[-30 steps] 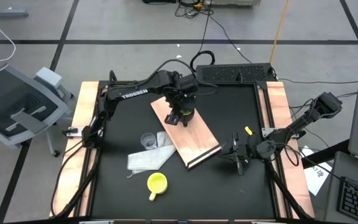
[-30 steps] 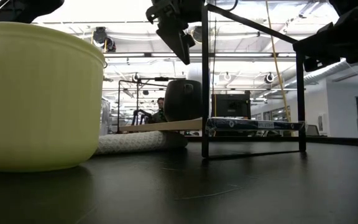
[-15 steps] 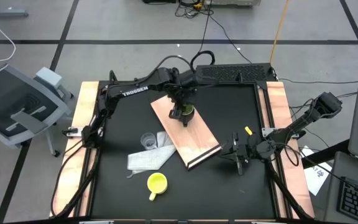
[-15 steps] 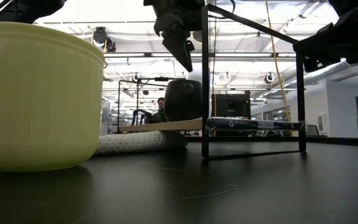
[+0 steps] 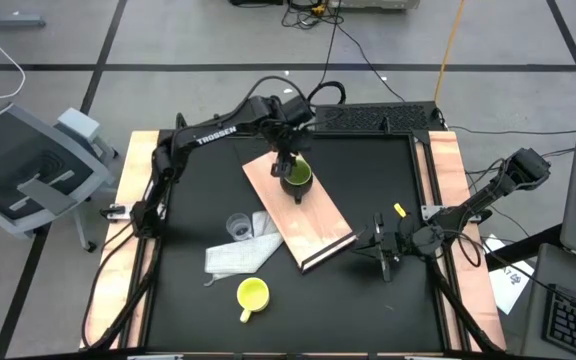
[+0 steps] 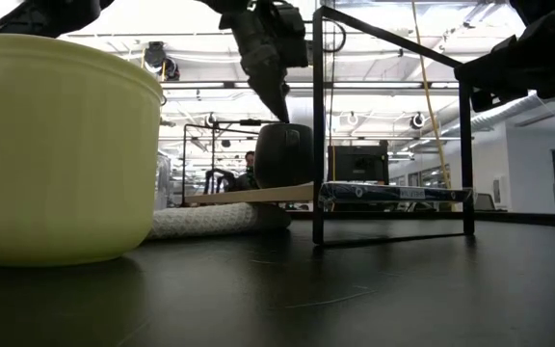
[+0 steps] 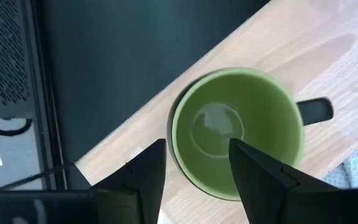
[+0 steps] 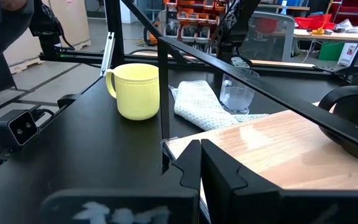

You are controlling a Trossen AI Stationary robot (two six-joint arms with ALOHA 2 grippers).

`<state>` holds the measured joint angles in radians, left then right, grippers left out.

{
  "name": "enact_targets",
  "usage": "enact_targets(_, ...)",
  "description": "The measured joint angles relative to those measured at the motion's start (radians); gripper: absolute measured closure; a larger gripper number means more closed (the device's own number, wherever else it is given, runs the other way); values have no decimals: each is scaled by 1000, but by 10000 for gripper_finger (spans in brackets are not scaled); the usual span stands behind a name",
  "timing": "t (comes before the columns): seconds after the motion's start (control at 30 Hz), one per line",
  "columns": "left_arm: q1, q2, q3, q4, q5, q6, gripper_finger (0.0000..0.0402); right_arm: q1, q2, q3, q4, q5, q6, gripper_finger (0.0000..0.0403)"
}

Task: Stack small to large cups/mugs on shelf
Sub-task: Put the black mug on the shelf

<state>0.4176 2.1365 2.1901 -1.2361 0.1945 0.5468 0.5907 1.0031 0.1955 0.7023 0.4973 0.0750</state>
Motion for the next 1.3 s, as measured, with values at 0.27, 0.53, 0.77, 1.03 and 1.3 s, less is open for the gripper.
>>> enact_targets(0.27, 10, 1, -61, 25, 2, 2, 224, 0, 0, 0, -3, 0, 0, 403)
enact_targets(0.53, 10, 1, -62, 42, -8, 2, 224, 0, 0, 0, -4, 0, 0, 403)
enact_targets(0.77, 10, 1, -62, 45, -8, 0, 224, 0, 0, 0, -4, 0, 0, 403)
enact_targets(1.03, 10, 1, -62, 43, 8, 21, 224, 0, 0, 0, -4, 0, 0, 403)
enact_targets(1.3, 9, 1, -62, 44, 19, 24, 224, 0, 7, 0, -18, 0, 18, 403)
